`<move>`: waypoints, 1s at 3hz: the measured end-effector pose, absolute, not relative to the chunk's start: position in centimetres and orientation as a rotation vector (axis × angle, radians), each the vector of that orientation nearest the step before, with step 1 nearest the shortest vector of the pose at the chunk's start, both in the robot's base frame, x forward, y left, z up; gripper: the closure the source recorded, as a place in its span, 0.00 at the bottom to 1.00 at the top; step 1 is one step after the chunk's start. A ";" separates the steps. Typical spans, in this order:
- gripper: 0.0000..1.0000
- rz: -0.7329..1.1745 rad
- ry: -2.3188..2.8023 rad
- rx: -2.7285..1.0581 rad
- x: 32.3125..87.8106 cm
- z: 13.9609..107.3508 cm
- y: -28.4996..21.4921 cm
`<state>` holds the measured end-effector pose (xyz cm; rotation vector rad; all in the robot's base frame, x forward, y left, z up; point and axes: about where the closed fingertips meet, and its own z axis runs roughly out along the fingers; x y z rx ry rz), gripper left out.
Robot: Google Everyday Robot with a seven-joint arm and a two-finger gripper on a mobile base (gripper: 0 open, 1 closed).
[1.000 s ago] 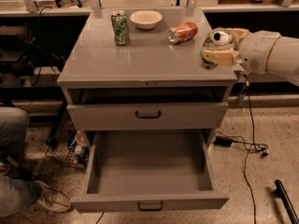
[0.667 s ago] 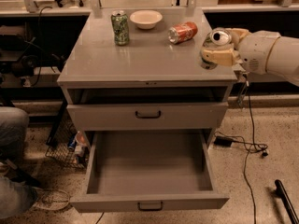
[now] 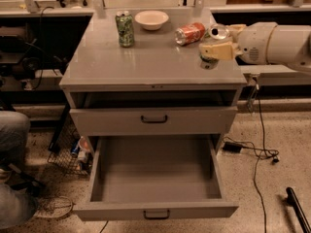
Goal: Pick 7up can from middle drawer and place on counter
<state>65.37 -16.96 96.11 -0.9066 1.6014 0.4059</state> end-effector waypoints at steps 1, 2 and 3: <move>1.00 0.448 1.677 -0.972 67.5 94.8 -14.4; 1.00 0.506 1.744 -1.023 69.8 92.1 -11.8; 0.84 0.558 1.786 -1.045 71.6 90.1 -9.7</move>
Offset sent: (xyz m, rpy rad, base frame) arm 0.0707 0.0785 -0.0723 -0.0977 0.2760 0.1403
